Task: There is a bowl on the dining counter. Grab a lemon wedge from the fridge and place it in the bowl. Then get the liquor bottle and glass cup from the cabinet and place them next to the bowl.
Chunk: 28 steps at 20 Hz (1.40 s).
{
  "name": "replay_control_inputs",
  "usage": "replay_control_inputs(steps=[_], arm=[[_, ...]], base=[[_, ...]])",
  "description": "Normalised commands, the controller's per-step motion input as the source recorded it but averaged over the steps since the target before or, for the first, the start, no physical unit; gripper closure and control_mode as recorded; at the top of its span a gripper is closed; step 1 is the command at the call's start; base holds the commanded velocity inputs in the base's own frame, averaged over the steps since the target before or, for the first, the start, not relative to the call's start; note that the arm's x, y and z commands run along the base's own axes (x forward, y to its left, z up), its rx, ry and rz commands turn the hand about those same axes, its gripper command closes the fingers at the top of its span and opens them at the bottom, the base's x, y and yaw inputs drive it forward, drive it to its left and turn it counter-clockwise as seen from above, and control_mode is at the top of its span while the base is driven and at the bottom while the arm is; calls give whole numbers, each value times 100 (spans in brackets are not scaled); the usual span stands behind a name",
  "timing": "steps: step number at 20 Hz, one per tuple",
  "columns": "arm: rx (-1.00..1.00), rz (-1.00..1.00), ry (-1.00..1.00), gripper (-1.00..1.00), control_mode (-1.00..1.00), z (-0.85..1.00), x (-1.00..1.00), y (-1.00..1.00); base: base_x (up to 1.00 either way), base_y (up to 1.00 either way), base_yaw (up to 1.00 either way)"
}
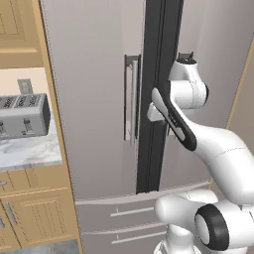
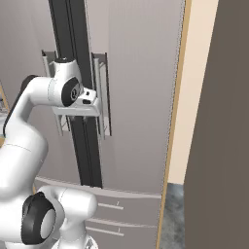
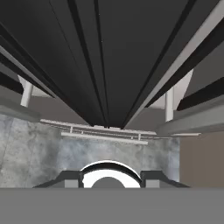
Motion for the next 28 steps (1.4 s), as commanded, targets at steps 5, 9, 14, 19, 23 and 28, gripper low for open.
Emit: replay_control_inputs(steps=[5,9,14,19,23,28], arm=[[0,1,-1,-100,-100,-1,-8,0],[0,7,-15,-100,-100,0,-46,0],[2,0,-28,-100,-100,0,-27,0],[1,0,-21,-100,-100,0,-8,0],[0,0,-2,-100,100,0,0,0],[0,0,0,-100,100,0,0,0]], base=[[0,0,0],[0,0,0],[0,0,0],[0,0,0],[-1,0,0],[-45,1,0]])
